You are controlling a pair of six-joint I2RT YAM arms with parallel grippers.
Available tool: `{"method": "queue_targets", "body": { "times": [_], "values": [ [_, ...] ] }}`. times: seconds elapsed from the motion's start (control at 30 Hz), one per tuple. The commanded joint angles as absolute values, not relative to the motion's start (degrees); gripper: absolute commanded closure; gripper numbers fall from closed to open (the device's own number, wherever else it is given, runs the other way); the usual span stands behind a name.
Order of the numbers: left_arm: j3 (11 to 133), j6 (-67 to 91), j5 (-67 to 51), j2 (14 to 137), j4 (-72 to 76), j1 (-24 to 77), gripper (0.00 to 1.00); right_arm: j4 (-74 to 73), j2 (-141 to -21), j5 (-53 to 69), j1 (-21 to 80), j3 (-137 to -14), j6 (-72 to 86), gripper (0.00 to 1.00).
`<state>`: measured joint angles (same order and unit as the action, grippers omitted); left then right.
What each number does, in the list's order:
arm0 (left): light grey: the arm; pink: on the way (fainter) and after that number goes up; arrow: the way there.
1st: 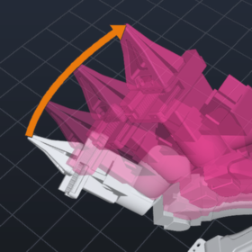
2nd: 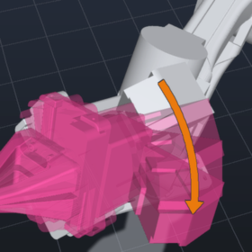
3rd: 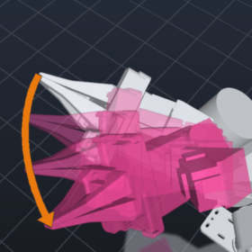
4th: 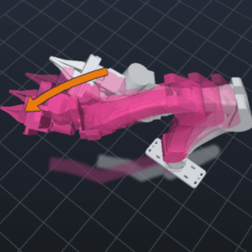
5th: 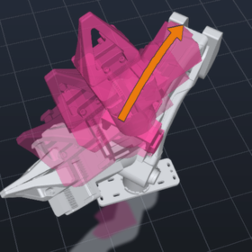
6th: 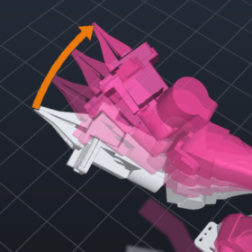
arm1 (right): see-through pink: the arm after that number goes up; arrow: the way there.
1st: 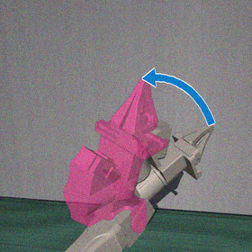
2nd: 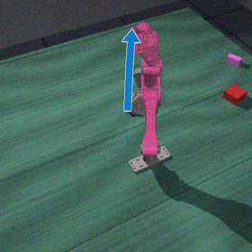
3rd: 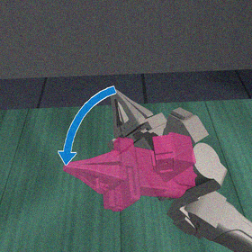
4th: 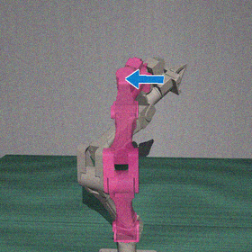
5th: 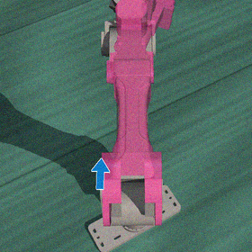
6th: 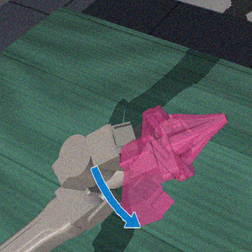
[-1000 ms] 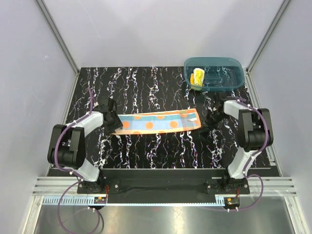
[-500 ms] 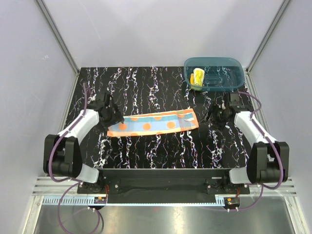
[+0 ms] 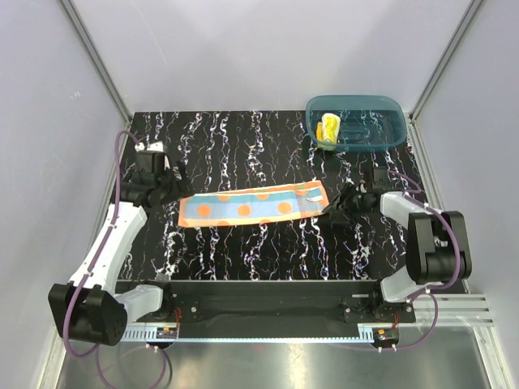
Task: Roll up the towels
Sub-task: Fold the towel
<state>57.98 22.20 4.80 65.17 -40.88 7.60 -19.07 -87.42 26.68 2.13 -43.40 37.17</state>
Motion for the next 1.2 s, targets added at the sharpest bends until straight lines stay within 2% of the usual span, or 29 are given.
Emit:
{"method": "queue_targets", "body": {
  "times": [0.0,0.3,0.5,0.53,0.6,0.67,0.73,0.8,1.17],
  "values": [
    [55.8,19.2,6.9,63.9,-39.2,7.4,0.06,-12.7,-90.4,28.0,2.4,-44.4,38.8,0.42],
    [56.3,19.1,8.9,64.1,-39.7,7.4,0.06,-9.7,-97.3,26.3,2.5,-46.3,38.1,0.46],
    [56.3,19.1,9.5,63.9,-39.8,7.4,0.06,-10.6,-101.0,25.4,2.4,-48.2,37.3,0.56],
    [56.3,19.1,9.6,63.8,-39.8,7.4,0.06,-11.2,-101.2,24.9,2.4,-48.6,37.1,0.6],
    [56.2,19.1,9.5,63.7,-39.8,7.4,0.06,-13.4,-101.3,23.5,2.4,-50.0,36.4,0.75],
    [56.2,19.1,9.5,63.7,-39.8,7.4,0.06,-15.5,-101.0,21.0,2.4,-52.0,34.5,0.86],
    [56.2,19.1,9.4,63.7,-39.8,7.4,0.06,-18.8,-100.7,17.9,2.3,-53.3,33.9,0.9],
    [56.2,19.0,9.2,63.7,-39.8,7.4,0.06,-22.6,-100.1,16.1,2.4,-55.5,33.1,0.99],
    [56.2,18.9,7.6,62.5,-39.5,7.4,0.06,-41.6,-87.8,-9.7,2.3,-63.4,27.5,1.0]
  ]
}}
